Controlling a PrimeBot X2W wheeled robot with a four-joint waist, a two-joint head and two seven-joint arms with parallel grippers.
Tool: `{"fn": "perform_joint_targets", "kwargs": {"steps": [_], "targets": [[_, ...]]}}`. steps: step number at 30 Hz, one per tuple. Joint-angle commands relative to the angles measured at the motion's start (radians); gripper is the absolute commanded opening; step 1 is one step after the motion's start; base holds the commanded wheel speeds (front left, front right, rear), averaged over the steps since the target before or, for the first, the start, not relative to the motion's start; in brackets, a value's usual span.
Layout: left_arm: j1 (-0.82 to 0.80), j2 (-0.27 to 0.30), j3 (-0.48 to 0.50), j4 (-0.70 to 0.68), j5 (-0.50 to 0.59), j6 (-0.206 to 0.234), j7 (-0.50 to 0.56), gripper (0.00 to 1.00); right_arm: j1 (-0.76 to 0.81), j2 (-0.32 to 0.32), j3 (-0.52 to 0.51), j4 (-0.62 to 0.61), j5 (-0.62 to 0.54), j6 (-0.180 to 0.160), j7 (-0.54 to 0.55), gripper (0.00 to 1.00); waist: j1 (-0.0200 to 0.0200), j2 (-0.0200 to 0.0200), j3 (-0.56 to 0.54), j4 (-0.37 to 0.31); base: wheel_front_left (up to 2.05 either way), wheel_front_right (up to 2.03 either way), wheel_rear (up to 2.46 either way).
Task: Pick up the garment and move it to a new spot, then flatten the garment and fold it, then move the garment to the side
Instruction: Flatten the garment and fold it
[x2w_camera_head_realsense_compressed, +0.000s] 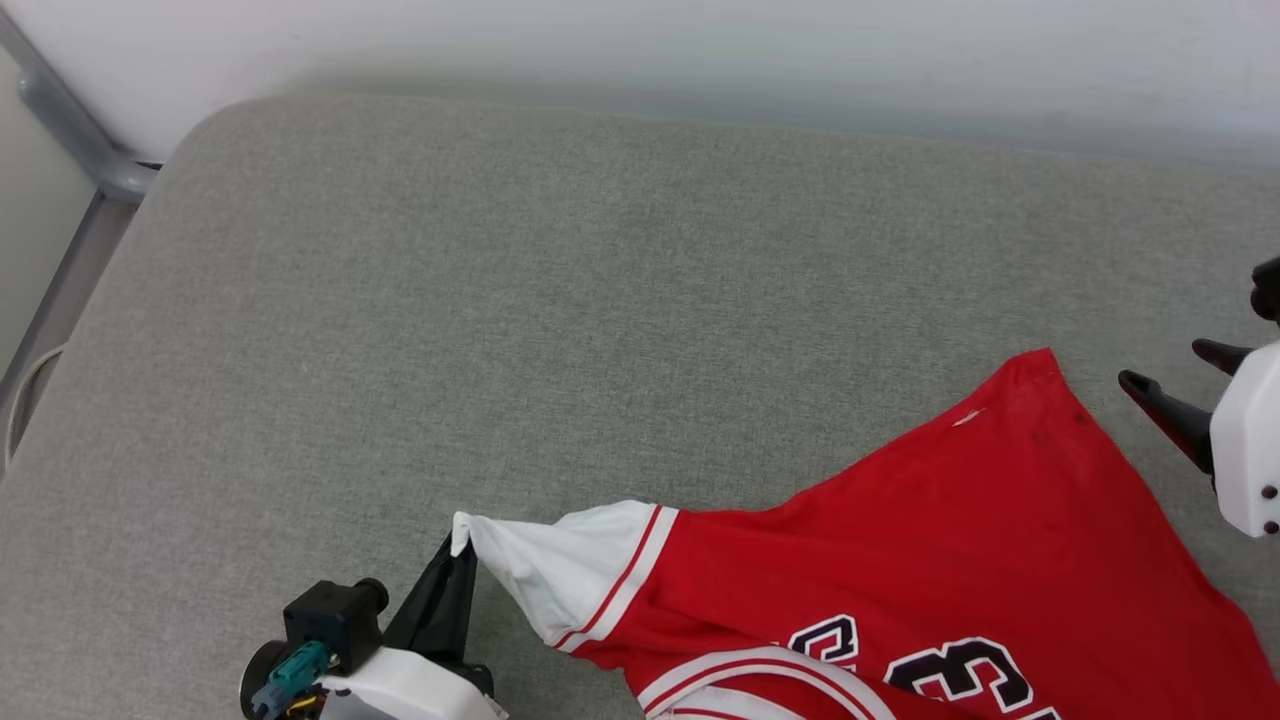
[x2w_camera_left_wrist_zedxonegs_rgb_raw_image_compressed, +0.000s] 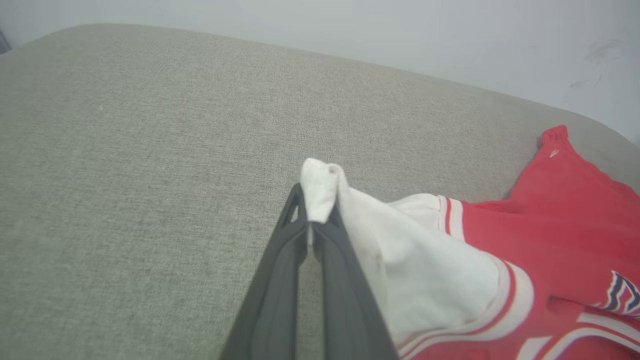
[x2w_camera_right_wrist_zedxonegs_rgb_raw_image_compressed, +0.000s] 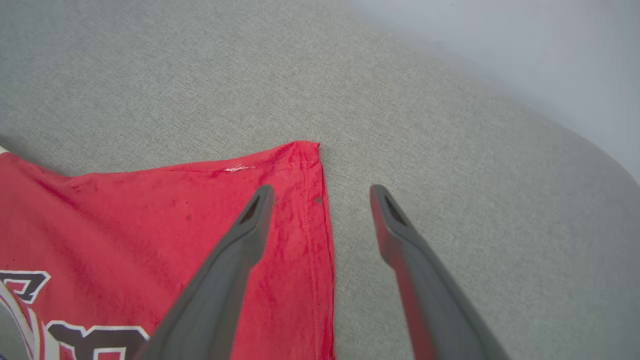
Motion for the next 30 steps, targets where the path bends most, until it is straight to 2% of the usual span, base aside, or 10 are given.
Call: {"fn": "perform_joint_targets", "kwargs": {"steps": [1, 5, 10, 19, 23, 24, 25, 30], "targets": [[-0.017, -0.004, 0.0, -0.002, 0.004, -0.005, -0.007, 0.0, -0.029, -0.001, 0.017, 0.017, 0.003, -0.001, 0.016, 1.0, -0.0001, 0.0, 0.02, 0.021, 0.0, 0.0, 0.0], [-0.047, -0.015, -0.013, -0.002, 0.012, -0.013, -0.01, 0.0, -0.135, -0.016, 0.094, 0.114, 0.008, -0.001, 0.099, 1.0, -0.0001, 0.0, 0.056, 0.051, 0.0, 0.0, 0.0], [-0.08, -0.036, -0.026, -0.001, 0.021, -0.022, -0.018, 0.0, -0.237, -0.001, 0.17, 0.226, -0.01, -0.001, 0.16, 1.0, -0.0001, 0.0, 0.105, 0.083, 0.0, 0.0, 0.0], [-0.126, -0.065, -0.034, 0.022, 0.032, -0.04, -0.027, 0.0, -0.301, 0.055, 0.294, 0.451, -0.04, -0.001, 0.147, 1.0, -0.0001, 0.0, 0.159, 0.114, 0.0, 0.0, 0.0], [-0.13, -0.067, -0.031, 0.034, 0.038, -0.042, -0.03, 0.0, -0.283, 0.078, 0.353, 0.518, 0.001, 0.0, 0.141, 1.0, -0.0001, 0.0, 0.155, 0.113, 0.0, 0.0, 0.0], [-0.128, -0.067, -0.028, 0.037, 0.039, -0.042, -0.03, 0.0, -0.288, 0.082, 0.361, 0.52, 0.009, 0.0, 0.124, 0.36, -0.0001, 0.0, 0.152, 0.11, 0.0, 0.0, 0.0], [-0.125, -0.065, -0.025, 0.039, 0.039, -0.041, -0.031, 0.0, -0.296, 0.084, 0.366, 0.524, 0.016, 0.0, 0.105, 0.0, -0.0001, 0.0, 0.147, 0.105, 0.0, 0.0, 0.0], [-0.115, -0.06, -0.019, 0.05, 0.039, -0.044, -0.032, 0.0, -0.353, 0.067, 0.386, 0.533, 0.048, -0.001, 0.004, 0.0, -0.0001, 0.0, 0.114, 0.081, 0.0, 0.0, 0.0]]}}
